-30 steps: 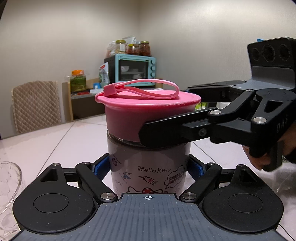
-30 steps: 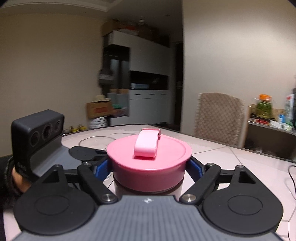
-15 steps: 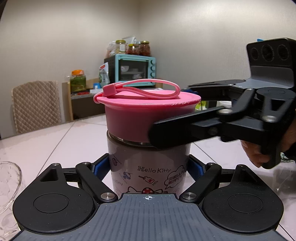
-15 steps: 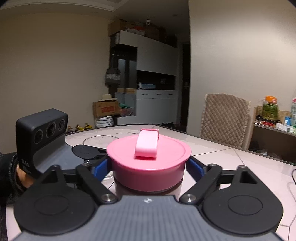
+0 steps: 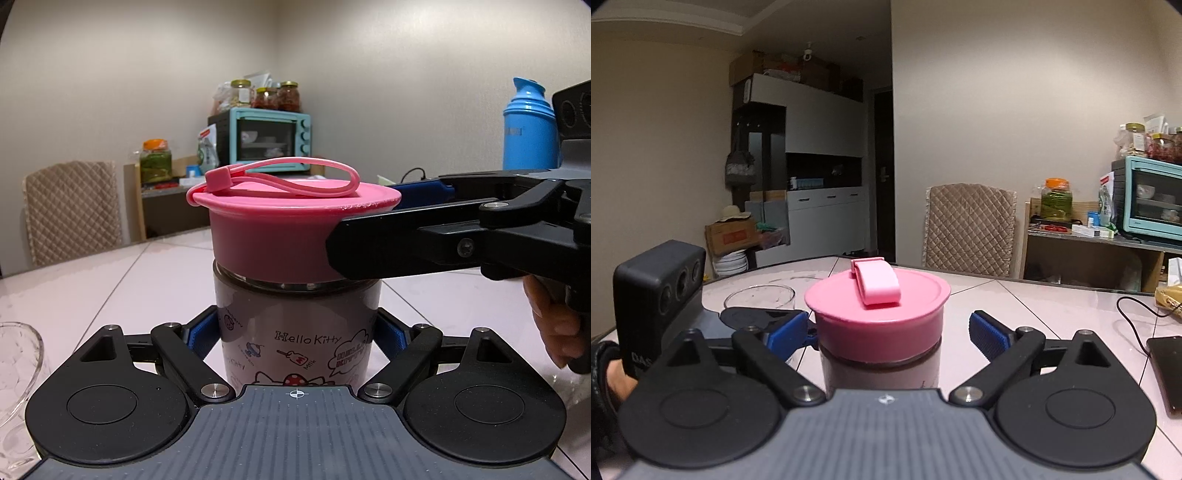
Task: Unscrew bottle cap and pour
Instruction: 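Close the right gripper on the pink cap and twist it, then open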
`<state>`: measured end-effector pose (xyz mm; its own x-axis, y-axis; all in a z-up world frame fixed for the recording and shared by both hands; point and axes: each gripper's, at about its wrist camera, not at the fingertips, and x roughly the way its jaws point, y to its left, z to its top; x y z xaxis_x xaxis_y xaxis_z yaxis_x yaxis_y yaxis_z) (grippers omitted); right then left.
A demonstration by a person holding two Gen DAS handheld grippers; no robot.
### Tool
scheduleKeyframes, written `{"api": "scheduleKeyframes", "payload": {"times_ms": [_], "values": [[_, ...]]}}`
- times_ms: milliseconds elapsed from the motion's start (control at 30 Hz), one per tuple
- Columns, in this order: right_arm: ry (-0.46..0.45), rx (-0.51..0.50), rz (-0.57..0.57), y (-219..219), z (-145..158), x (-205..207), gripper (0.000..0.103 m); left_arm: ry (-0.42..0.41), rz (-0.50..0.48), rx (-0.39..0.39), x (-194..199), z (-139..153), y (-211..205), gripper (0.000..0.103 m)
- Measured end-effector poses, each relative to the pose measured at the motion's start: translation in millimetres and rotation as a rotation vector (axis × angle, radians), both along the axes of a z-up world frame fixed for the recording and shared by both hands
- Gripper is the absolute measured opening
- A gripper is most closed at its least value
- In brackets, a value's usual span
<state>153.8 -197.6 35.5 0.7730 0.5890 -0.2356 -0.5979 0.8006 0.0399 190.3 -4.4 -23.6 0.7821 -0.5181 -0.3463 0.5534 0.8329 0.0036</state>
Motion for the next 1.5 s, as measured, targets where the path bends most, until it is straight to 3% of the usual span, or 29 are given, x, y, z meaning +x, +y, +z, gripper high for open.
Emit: {"api": "scheduleKeyframes", "payload": {"times_ms": [700,1000,1233,1500], "values": [[-0.014,0.01,-0.119,36.4,-11.4,3.0,0.094,0.0,0.001,0.0,1.2,0.3,0.0,0.089],[-0.023,-0.003,-0.129,41.1,-14.0,2.3,0.086,0.001,0.0,0.0,2.6,0.3,0.2,0.089],[-0.019,-0.026,-0.034,30.2,-11.1,10.3,0.085,0.001,0.0,-0.001,3.3,0.3,0.6,0.089],[0.002,-0.017,0.247,-6.6,-8.7,42.7,0.085,0.001,0.0,0.0,4.2,-0.1,0.9,0.089]]}}
